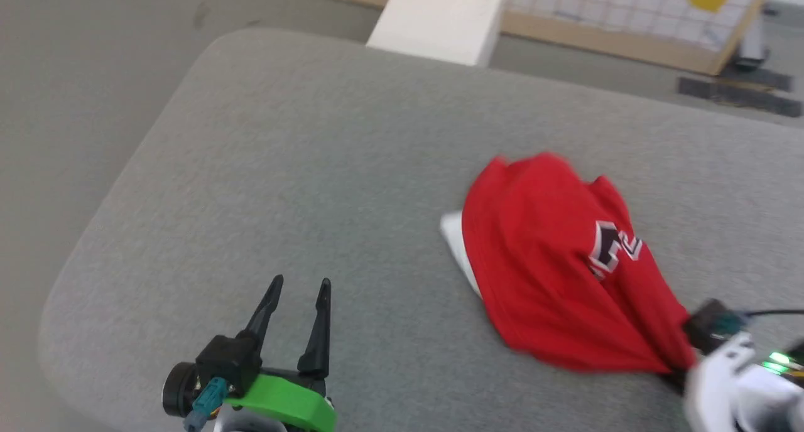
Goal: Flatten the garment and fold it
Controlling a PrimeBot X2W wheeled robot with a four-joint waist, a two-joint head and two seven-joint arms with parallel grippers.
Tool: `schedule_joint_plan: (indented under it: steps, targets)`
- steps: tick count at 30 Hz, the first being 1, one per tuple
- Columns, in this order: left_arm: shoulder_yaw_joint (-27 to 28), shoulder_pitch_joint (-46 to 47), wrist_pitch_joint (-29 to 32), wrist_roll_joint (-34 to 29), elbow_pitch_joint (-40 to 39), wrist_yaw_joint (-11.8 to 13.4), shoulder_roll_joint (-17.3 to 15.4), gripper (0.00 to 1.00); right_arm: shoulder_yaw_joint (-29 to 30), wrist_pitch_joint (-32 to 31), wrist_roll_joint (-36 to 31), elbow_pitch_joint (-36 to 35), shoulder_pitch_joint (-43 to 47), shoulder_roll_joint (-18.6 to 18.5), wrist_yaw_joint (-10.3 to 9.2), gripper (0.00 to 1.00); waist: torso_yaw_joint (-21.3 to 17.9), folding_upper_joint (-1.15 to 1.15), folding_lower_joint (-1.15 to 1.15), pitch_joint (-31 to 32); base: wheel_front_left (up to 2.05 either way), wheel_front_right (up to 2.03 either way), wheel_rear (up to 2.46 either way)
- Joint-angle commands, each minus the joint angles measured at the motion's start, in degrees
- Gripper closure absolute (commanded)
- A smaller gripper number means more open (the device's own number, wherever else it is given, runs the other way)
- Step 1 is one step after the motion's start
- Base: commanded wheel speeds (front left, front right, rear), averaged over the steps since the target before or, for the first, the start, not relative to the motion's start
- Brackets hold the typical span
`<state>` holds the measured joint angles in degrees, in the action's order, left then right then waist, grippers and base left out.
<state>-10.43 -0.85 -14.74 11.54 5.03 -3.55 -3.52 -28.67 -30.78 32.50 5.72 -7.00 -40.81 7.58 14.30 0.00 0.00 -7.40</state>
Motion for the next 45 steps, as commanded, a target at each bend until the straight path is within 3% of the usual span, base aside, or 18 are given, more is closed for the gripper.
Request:
schedule_joint_plan:
  steps: [1,3,7,8,9,11,12,17,23,24,32,33,34,35,38,45]
  targets:
    - [0.2,-0.4,-0.3,-0.8,0.1,-0.4,0.2,0.00,2.1,-0.7,0.4,0.1,2.5,-1.0,-0.09,1.00,-5.6,0.00,0.00,4.6,0.00,0.00,0.00]
    - [0.4,-0.4,-0.3,-1.0,0.1,-0.7,0.3,0.00,5.7,-1.0,-0.7,0.3,5.3,-2.0,-0.09,1.00,-6.4,0.00,0.00,5.0,0.00,0.00,0.00]
    - [0.3,-0.3,-0.3,-1.1,0.4,-1.2,0.3,0.00,12.7,0.2,-3.2,2.0,9.1,0.4,-0.09,1.00,-7.3,0.00,0.00,5.3,0.00,0.00,0.00]
    - [0.1,-0.4,-0.3,-1.2,0.7,-1.3,0.4,0.00,14.5,1.5,-4.0,2.1,9.4,2.0,-0.09,0.09,-7.5,0.00,0.00,5.3,0.00,0.00,0.00]
    - [-0.1,-0.4,-0.3,-1.3,0.8,-1.4,0.4,0.00,15.9,2.3,-4.2,2.2,9.6,3.7,-0.09,0.00,-7.6,0.00,0.00,5.4,0.00,0.00,0.00]
    - [-0.6,-0.4,-0.3,-1.2,1.2,-1.6,0.4,0.00,18.0,4.3,-4.7,1.0,9.6,7.0,-0.09,0.00,-7.9,0.00,0.00,5.4,0.00,0.00,0.00]
    - [-1.4,-0.4,-0.3,-1.1,2.0,-2.0,0.5,0.00,20.4,7.7,-5.0,-1.4,9.2,10.4,-0.09,0.00,-8.1,0.00,0.00,5.3,0.00,0.00,0.00]
    - [-5.6,1.0,1.5,0.5,5.5,-3.1,0.5,0.00,26.2,16.2,-5.0,-7.7,8.8,16.8,-0.09,0.00,-9.0,0.00,0.00,4.4,0.00,0.00,0.00]
    - [-12.4,6.2,14.3,4.8,8.5,-3.8,0.6,0.00,32.1,23.5,-11.3,-10.0,9.9,23.0,-0.09,0.00,-10.5,0.00,0.00,1.3,0.00,0.00,0.00]
    - [-14.7,10.2,22.3,6.6,10.4,-3.8,0.6,0.00,32.9,25.0,-14.9,-9.5,10.3,25.0,-0.09,0.00,-11.6,0.00,0.00,-0.8,0.00,0.00,0.00]
    - [-16.7,20.3,34.0,7.8,16.9,-3.3,0.6,0.00,32.7,26.4,-18.1,-8.8,8.5,27.9,-0.09,0.00,-15.5,0.00,0.00,-5.5,0.00,0.00,0.00]
    - [-17.8,21.7,37.8,8.2,20.5,-3.3,0.6,0.05,32.7,26.9,-18.5,-8.3,7.9,28.2,-0.09,0.00,-16.2,0.00,0.00,-6.3,0.00,0.00,0.00]
    - [-18.2,21.8,39.1,8.3,21.4,-3.3,0.6,0.42,32.6,27.0,-18.6,-8.1,7.8,28.3,-0.09,0.00,-16.3,0.00,0.00,-6.4,0.00,0.00,0.00]
    - [-18.4,22.0,40.0,8.4,22.1,-3.3,0.5,1.00,32.6,27.1,-18.7,-7.9,7.7,28.4,-0.09,0.00,-16.3,0.00,0.00,-6.5,0.00,0.00,0.00]
    - [-17.9,22.2,38.7,8.7,22.2,-3.1,0.1,1.00,32.8,27.4,-19.0,-7.5,7.8,28.7,-0.09,0.00,-16.0,0.00,0.00,-6.2,0.00,0.00,0.00]
    - [-13.7,21.7,29.1,10.0,18.8,-1.8,-1.8,1.00,31.8,26.6,-19.7,-6.3,8.9,28.6,-0.09,0.00,-12.9,0.00,0.00,-3.0,0.00,0.00,0.00]
